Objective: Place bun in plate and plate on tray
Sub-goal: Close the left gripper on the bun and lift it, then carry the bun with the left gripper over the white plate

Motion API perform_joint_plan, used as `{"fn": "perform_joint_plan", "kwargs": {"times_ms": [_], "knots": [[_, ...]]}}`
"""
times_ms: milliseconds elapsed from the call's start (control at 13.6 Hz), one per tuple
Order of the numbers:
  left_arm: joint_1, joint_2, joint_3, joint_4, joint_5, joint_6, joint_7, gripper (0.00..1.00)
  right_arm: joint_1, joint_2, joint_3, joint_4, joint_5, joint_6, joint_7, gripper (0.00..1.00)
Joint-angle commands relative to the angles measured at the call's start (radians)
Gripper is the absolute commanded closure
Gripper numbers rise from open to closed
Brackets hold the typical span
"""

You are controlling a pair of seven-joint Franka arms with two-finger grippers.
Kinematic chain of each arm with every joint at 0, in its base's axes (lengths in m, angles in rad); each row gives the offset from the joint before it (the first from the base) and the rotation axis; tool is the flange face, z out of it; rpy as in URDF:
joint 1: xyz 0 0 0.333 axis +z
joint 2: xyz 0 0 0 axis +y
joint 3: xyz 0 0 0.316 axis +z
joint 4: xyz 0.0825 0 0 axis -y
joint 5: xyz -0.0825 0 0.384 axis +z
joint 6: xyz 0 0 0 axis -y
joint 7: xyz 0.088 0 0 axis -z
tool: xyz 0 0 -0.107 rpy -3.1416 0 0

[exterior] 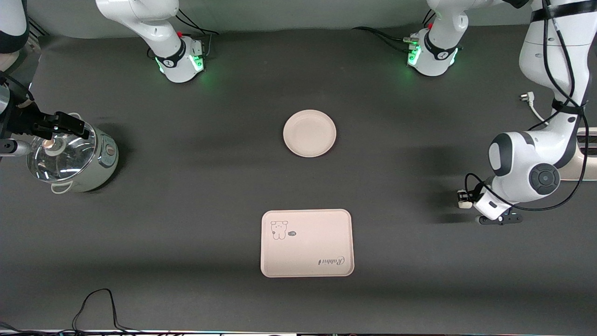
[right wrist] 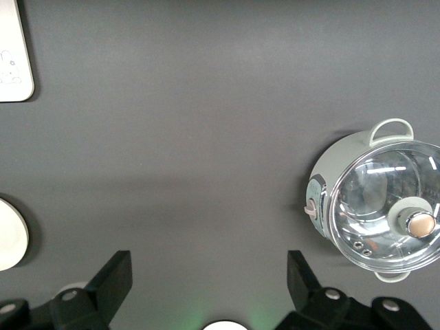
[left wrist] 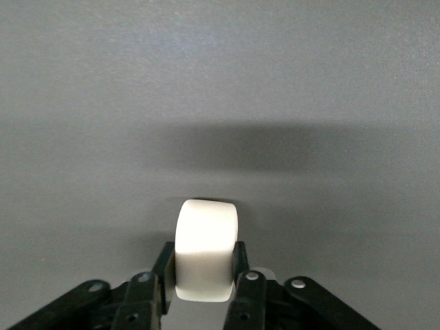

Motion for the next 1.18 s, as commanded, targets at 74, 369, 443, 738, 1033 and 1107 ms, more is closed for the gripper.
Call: {"fn": "perform_joint_plan", "kwargs": {"times_ms": [74,369,443,738,1033,1107], "knots": [[0.007,-0.131,0.001,-0.002,-0.001,-0.161,0.002,0.79,0.007,0.000,0.003,0.011,-0.017,-0.014,0.024,0.00],[0.003,-0.317,0.001,0.003,-0.005,-0.377,-0.005,0.78,0.006,0.006,0.002,0.027,-0.015,-0.014,0.014,0.00],[0.000,-0.368,0.001,0.009,-0.005,-0.443,-0.009,0.78,0.004,0.006,0.000,0.028,-0.015,-0.014,0.012,0.00],[-0.005,-0.574,-0.007,0.012,-0.001,-0.646,-0.039,0.77,0.004,0.006,-0.002,0.027,-0.017,-0.014,0.011,0.00],[-0.009,-0.710,-0.011,0.011,0.001,-0.773,-0.038,0.75,0.004,0.004,0.000,0.024,-0.015,-0.014,0.011,0.00],[-0.014,-0.727,-0.016,0.011,-0.001,-0.786,-0.038,0.75,0.004,0.003,0.000,0.024,-0.017,-0.014,0.011,0.00]]}}
